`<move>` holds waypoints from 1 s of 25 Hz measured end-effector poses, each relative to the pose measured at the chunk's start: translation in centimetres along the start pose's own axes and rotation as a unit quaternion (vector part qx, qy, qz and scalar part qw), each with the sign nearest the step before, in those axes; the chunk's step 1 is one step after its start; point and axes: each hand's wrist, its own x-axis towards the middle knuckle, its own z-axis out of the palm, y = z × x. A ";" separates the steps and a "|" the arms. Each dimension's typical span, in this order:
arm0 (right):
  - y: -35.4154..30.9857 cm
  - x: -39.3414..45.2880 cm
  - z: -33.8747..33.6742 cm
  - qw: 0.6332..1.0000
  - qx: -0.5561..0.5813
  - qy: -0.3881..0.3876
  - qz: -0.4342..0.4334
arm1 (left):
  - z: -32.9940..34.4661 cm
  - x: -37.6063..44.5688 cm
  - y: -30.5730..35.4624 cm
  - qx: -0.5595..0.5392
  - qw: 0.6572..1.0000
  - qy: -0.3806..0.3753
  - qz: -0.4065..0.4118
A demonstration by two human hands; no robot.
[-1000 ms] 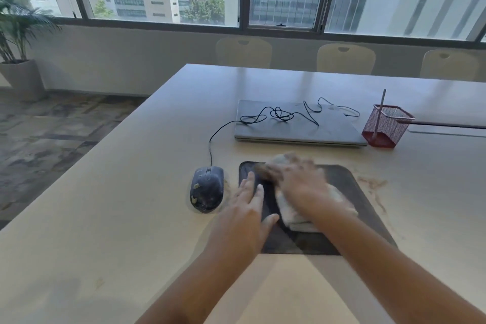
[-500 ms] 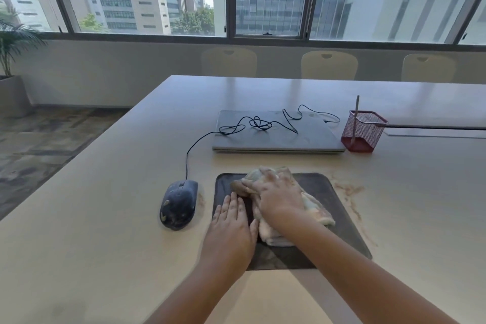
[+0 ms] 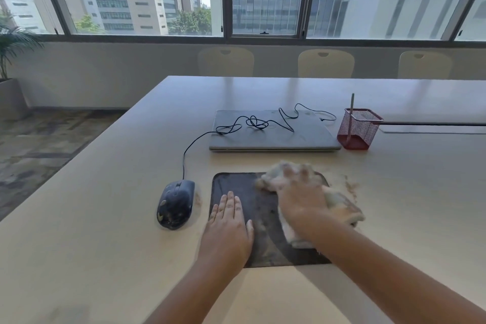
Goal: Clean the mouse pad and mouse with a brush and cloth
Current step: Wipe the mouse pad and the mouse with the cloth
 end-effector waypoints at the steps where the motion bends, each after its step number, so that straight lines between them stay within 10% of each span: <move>1: -0.4 -1.1 0.5 0.999 -0.004 0.003 -0.033 | 0.0 0.0 0.0 0.000 1.000 0.001 0.001; 8: 9.3 -0.5 -2.6 0.983 -0.100 -0.051 0.147 | 0.3 0.3 -0.1 0.004 1.000 0.006 -0.001; 14: 4.2 -8.0 -0.2 0.995 0.006 0.019 -0.095 | 0.5 0.4 -0.2 0.012 1.000 0.012 0.003; 19: 9.5 -4.2 -3.0 0.996 -0.074 -0.009 0.047 | 0.4 0.3 -0.2 0.013 1.000 0.009 0.008; 25: 8.0 -10.2 -1.5 0.983 0.012 -0.052 -0.178 | 0.7 0.4 -0.3 0.010 1.000 0.015 0.008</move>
